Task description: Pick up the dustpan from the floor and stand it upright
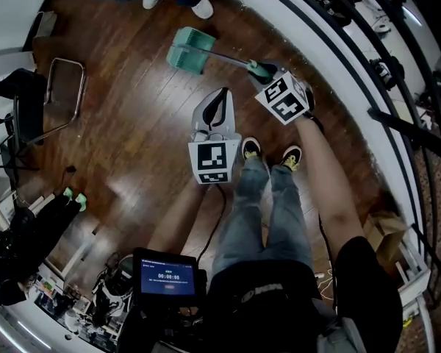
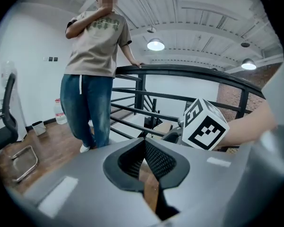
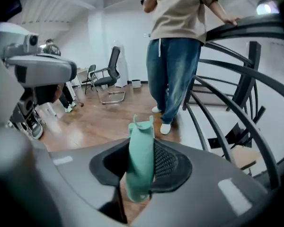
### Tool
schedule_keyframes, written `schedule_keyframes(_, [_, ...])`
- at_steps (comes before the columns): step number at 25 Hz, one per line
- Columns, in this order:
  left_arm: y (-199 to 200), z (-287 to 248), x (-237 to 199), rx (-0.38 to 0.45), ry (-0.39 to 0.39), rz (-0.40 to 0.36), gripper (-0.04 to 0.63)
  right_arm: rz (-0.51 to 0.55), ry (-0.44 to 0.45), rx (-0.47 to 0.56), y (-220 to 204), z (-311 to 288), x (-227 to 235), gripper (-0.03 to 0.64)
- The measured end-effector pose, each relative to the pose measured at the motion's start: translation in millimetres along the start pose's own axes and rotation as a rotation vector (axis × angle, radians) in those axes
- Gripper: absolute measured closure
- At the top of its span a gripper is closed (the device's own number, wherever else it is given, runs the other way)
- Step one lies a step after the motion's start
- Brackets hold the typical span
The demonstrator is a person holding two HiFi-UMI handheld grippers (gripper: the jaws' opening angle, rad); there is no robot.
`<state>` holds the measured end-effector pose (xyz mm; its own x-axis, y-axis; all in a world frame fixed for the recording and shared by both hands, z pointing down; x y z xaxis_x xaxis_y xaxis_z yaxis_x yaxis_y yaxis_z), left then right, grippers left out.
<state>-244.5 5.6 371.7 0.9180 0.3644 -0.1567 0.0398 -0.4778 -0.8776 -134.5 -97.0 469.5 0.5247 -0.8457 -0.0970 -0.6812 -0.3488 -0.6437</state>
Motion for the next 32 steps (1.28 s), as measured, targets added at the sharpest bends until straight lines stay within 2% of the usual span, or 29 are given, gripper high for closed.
schedule_keyframes(5, [9,5,-6,0.011,-0.007,-0.003,0.575,-0.004,-0.009,-0.039,4,23,0,0.506])
schedule_keyframes(13, [44,-10,46,0.071,-0.12,-0.048,0.575,0.08,0.013,-0.082,-7,100,-1,0.511])
schedule_keyframes(18, [53,-14,78,0.087,-0.171,-0.074,0.575,0.055,0.016,-0.109,-38,116,-11,0.511])
schedule_keyframes(24, [42,-13,89,0.066,-0.169,-0.078,0.575,0.124,0.054,-0.263,-101,106,-32,0.512])
schedule_keyframes(32, [37,-9,100,0.052,-0.186,-0.076,0.575,0.032,0.022,-0.199,-119,140,-32,0.512])
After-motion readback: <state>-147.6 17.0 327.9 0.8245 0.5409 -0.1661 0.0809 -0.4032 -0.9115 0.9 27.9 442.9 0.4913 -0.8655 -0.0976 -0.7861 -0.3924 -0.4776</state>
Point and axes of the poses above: the fingertips, and each gripper's own axes: z backward along the fingers, x to its right, y out of its top, the point moved 8 cm from there along z, backward along the fingers, and after that the axes turned 12 degrees about -y, right-handed, at the moved point
